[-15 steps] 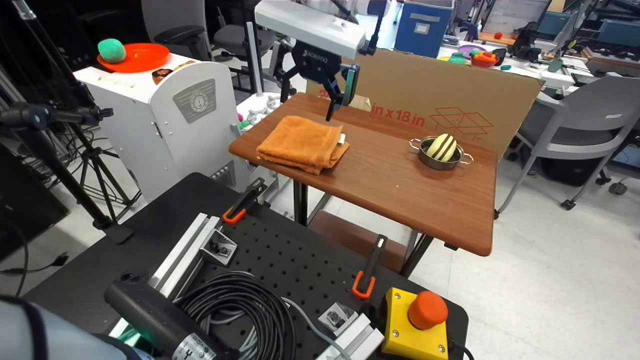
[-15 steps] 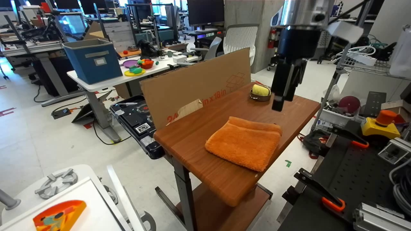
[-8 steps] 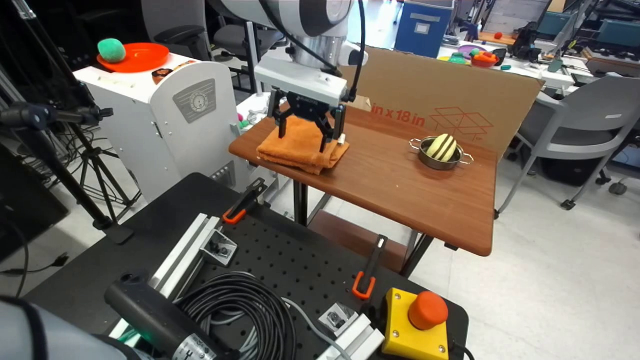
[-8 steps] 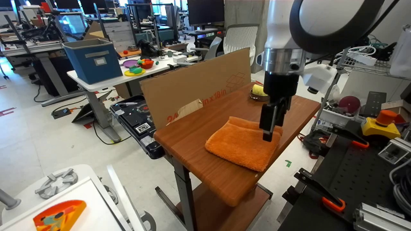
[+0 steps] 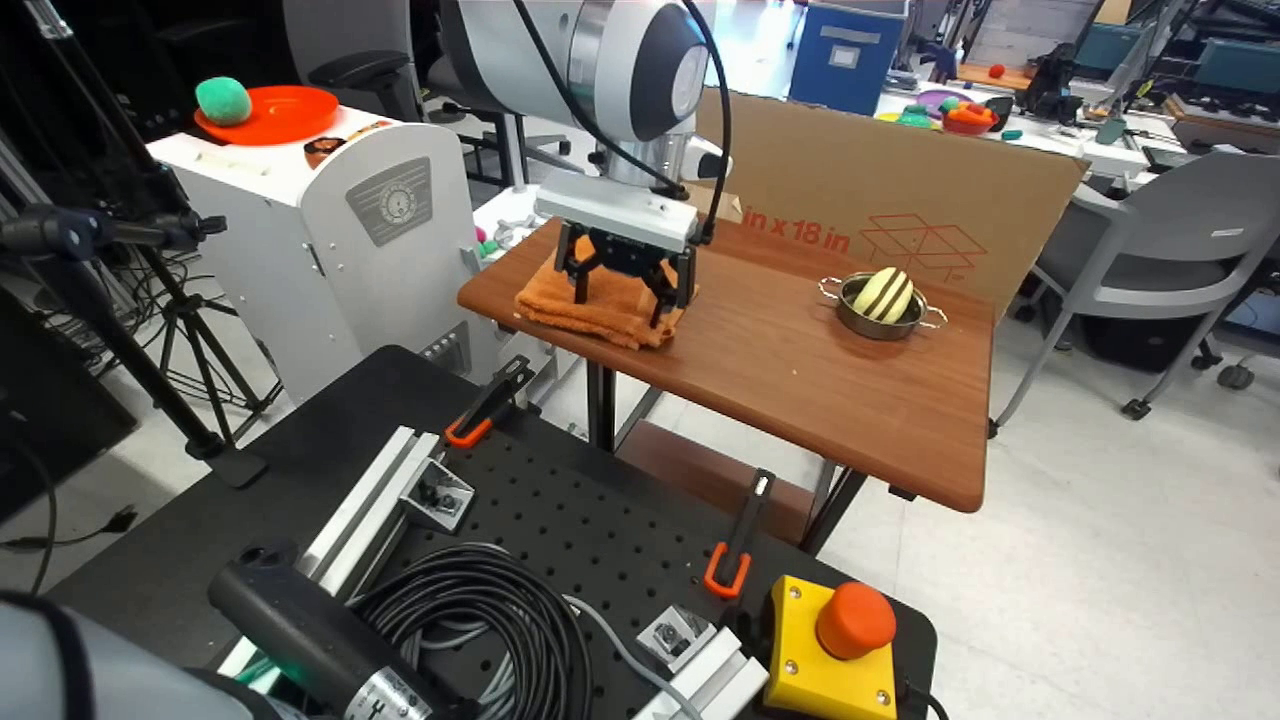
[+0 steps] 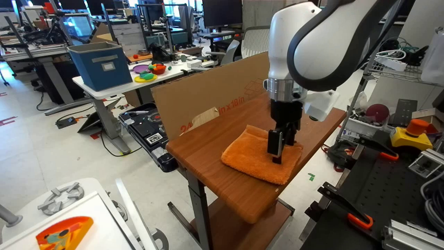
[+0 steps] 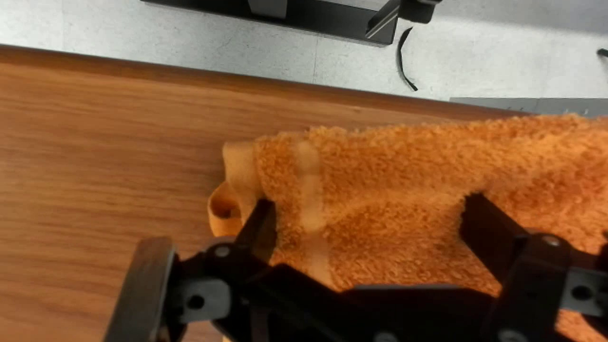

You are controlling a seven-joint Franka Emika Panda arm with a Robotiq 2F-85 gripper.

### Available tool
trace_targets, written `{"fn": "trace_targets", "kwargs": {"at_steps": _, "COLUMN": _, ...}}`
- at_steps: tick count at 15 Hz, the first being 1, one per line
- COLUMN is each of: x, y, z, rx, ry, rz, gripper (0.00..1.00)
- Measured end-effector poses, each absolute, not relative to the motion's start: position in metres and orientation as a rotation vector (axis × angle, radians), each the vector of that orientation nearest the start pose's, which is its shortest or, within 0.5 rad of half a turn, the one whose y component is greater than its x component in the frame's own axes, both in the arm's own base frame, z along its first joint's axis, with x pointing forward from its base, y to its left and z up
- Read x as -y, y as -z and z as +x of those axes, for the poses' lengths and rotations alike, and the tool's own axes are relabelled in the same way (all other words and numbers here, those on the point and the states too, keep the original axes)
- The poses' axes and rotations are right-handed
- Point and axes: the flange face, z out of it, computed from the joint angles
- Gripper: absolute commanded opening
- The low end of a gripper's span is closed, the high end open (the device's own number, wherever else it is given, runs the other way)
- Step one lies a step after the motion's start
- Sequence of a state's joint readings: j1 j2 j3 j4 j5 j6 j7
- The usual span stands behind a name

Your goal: Move the cloth

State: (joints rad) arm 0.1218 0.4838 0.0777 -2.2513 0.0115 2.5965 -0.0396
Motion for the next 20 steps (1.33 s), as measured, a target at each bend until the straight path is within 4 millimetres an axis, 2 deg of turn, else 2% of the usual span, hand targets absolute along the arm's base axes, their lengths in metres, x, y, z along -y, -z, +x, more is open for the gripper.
{"fn": "trace_targets", "kwargs": {"at_steps": 2, "x": -0.095, "y": -0.127, "z": 0.515, "rx": 0.332, "ry": -0.238, "rz": -3.104, "gripper": 1.00}}
{"fn": "trace_targets", "kwargs": {"at_steps": 4, "x": -0.068, "y": -0.115, "z": 0.522, "rx": 0.289, "ry": -0.264, "rz": -3.151, "gripper": 1.00}}
{"fn": "trace_targets", "kwargs": {"at_steps": 6, "x": -0.028, "y": -0.110, "z": 0.530, "rx": 0.212, "ry": -0.280, "rz": -3.220, "gripper": 1.00}}
{"fn": "trace_targets", "kwargs": {"at_steps": 10, "x": 0.063, "y": -0.122, "z": 0.543, "rx": 0.014, "ry": -0.283, "rz": -3.339, "gripper": 1.00}}
{"fn": "trace_targets", "kwargs": {"at_steps": 12, "x": 0.090, "y": -0.131, "z": 0.548, "rx": -0.026, "ry": -0.296, "rz": -3.369, "gripper": 1.00}}
{"fn": "trace_targets", "kwargs": {"at_steps": 13, "x": 0.095, "y": -0.134, "z": 0.550, "rx": -0.020, "ry": -0.312, "rz": -3.379, "gripper": 1.00}}
{"fn": "trace_targets", "kwargs": {"at_steps": 15, "x": 0.089, "y": -0.136, "z": 0.550, "rx": 0.016, "ry": -0.351, "rz": -3.384, "gripper": 1.00}}
{"fn": "trace_targets", "kwargs": {"at_steps": 18, "x": 0.062, "y": -0.137, "z": 0.547, "rx": 0.130, "ry": -0.416, "rz": -3.358, "gripper": 1.00}}
{"fn": "trace_targets", "kwargs": {"at_steps": 20, "x": 0.042, "y": -0.145, "z": 0.542, "rx": 0.197, "ry": -0.440, "rz": -3.335, "gripper": 1.00}}
